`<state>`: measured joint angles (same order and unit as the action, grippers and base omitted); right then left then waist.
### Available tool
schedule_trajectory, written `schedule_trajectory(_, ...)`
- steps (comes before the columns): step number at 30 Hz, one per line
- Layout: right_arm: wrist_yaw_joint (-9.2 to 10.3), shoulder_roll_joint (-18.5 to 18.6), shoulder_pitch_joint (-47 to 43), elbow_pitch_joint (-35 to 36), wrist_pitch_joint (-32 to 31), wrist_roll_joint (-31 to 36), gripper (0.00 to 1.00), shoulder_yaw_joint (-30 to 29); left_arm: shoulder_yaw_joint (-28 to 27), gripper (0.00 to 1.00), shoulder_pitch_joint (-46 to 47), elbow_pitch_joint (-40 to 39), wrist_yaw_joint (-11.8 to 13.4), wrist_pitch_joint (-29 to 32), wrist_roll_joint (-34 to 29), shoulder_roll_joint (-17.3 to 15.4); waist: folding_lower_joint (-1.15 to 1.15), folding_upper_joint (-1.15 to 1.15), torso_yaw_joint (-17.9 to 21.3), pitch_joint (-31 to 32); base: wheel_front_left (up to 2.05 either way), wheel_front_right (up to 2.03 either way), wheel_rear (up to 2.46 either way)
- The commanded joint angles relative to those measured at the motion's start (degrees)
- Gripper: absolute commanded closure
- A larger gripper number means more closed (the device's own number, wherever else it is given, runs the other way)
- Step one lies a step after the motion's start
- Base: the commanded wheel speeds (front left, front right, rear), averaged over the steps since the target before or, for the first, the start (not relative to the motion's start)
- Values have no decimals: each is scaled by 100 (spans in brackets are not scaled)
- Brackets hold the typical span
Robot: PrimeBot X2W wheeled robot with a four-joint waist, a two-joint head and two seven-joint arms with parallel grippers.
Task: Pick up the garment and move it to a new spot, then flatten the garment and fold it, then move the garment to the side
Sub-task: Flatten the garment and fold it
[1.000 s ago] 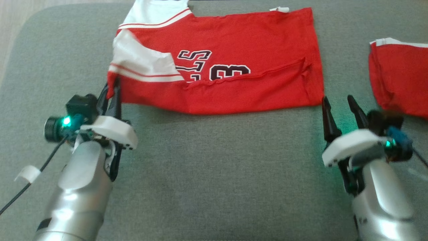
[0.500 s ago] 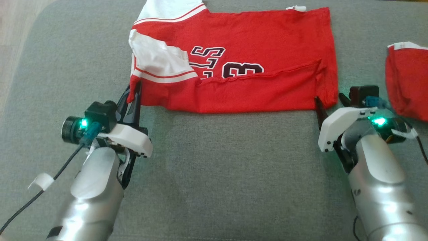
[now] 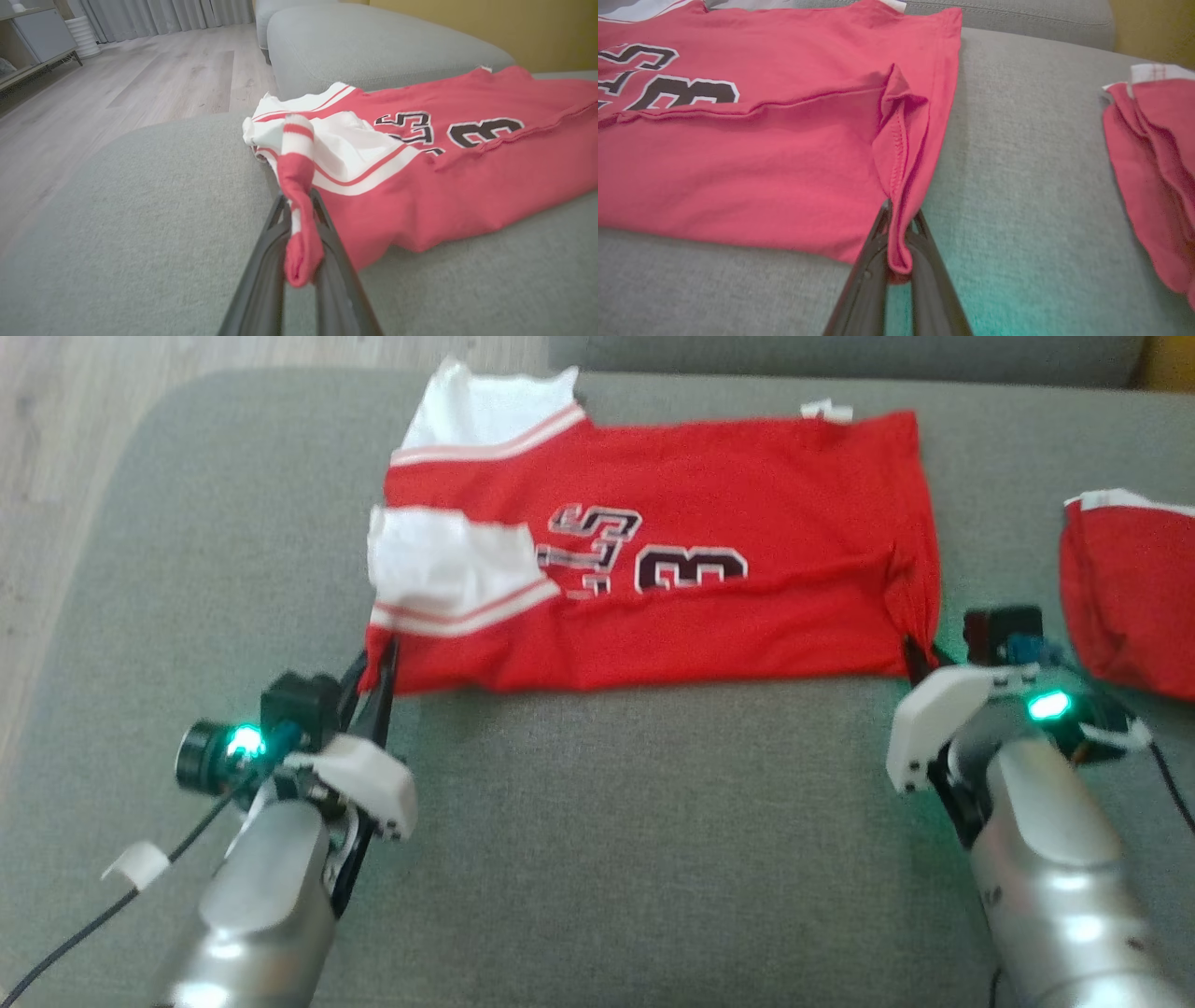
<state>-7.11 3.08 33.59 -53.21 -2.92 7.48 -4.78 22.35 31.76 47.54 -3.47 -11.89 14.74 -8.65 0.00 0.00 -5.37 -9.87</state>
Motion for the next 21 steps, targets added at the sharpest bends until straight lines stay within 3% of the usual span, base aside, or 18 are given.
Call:
schedule_trajectory(1, -37, -20, -51, 176, 75, -53, 100, 87, -132, 100, 55, -86, 47, 18, -40, -248, 0, 0, 32, 135, 0, 0, 0)
schedule_trajectory(8, -37, -20, -659, 545, 15, -380, 100, 75, 28, 100, -329, 47, 21, 178, -99, -449, 0, 0, 108, 619, 0, 0, 0)
schedule_trajectory(12, -37, -20, -1186, 907, -443, -518, 100, 140, 143, 100, -630, 9, -16, 247, -126, -547, 0, 0, 150, 931, 0, 0, 0)
schedule_trajectory(21, -37, 11, -2445, 2853, -1646, -979, 100, 267, 363, 100, -1297, -471, -157, 621, -54, -764, 0, 0, 202, 1166, 0, 0, 0)
